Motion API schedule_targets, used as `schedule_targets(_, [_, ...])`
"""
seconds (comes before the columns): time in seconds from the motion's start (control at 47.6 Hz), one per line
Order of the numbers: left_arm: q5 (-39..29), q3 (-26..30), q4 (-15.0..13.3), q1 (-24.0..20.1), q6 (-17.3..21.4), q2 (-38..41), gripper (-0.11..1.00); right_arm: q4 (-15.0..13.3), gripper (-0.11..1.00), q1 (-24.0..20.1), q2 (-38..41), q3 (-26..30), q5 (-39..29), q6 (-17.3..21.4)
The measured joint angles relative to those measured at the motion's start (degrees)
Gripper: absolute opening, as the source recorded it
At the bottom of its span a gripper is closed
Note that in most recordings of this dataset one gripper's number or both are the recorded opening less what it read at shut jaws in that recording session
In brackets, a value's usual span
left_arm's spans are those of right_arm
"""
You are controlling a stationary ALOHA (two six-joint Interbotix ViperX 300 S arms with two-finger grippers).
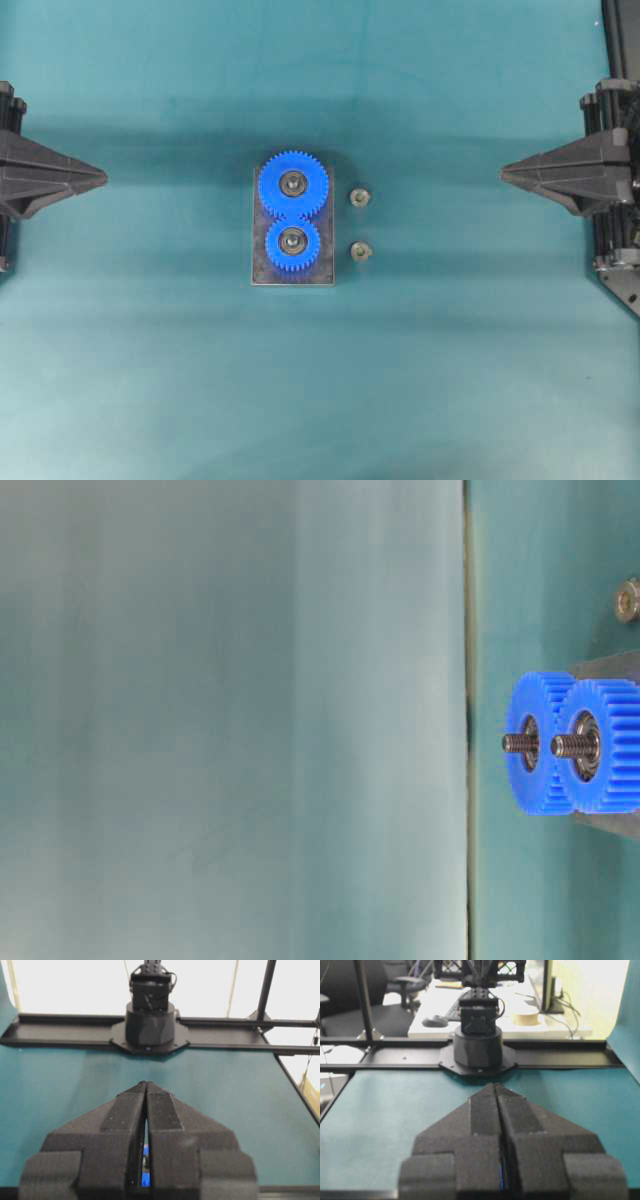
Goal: Insert the washer onto the shaft.
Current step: 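Move the right gripper toward the upper silver washer beside the plate, then lower the right gripper over the upper washer and close on it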
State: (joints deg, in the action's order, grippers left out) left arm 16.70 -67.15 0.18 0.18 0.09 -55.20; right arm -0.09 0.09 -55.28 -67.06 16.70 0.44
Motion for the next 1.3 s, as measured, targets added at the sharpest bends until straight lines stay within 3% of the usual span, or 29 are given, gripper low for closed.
schedule_targets(0.105, [-1.14, 0.35, 0.09, 0.79, -2.37, 2.02, 0.00, 2.02, 0.01, 0.09, 0.18, -0.18, -2.99, 0.18])
schedule_targets(0.21, [-4.83, 2.55, 0.26, 1.49, -2.72, 5.36, 0.00, 5.80, 0.01, 0.18, 1.58, 0.44, -16.70, 1.49])
schedule_targets(0.294, [-8.96, 5.01, 0.35, 1.23, -2.99, 7.29, 0.00, 6.42, 0.01, 0.79, 2.72, 1.49, -26.10, 1.85])
schedule_targets(0.378, [-14.15, 7.21, 0.35, 1.23, -2.99, 9.14, 0.00, 6.33, 0.01, 1.85, 3.16, 2.29, -30.41, 1.85])
schedule_targets(0.504, [-23.29, 8.70, 0.53, 1.14, -2.99, 12.30, 0.00, 6.33, 0.01, 4.48, 4.92, 2.90, -32.34, 1.85])
schedule_targets(0.588, [-25.93, 8.79, 0.53, 0.88, -2.99, 13.54, 0.00, 6.15, 0.01, 5.80, 7.56, 3.52, -33.49, 1.85])
schedule_targets(0.903, [-26.54, 9.40, 0.53, 0.70, -2.99, 14.06, 0.00, 5.01, 0.01, 7.29, 24.79, 9.40, -36.74, 1.85])
schedule_targets(1.071, [-26.89, 9.67, 0.53, 0.62, -2.99, 14.33, 0.00, 4.04, 0.01, 8.44, 35.77, 15.47, -36.47, 1.85])
schedule_targets(1.301, [-27.07, 9.67, 0.53, 0.00, -2.99, 14.68, 0.00, 3.69, 0.02, 10.02, 45.18, 20.39, -34.10, 0.79])
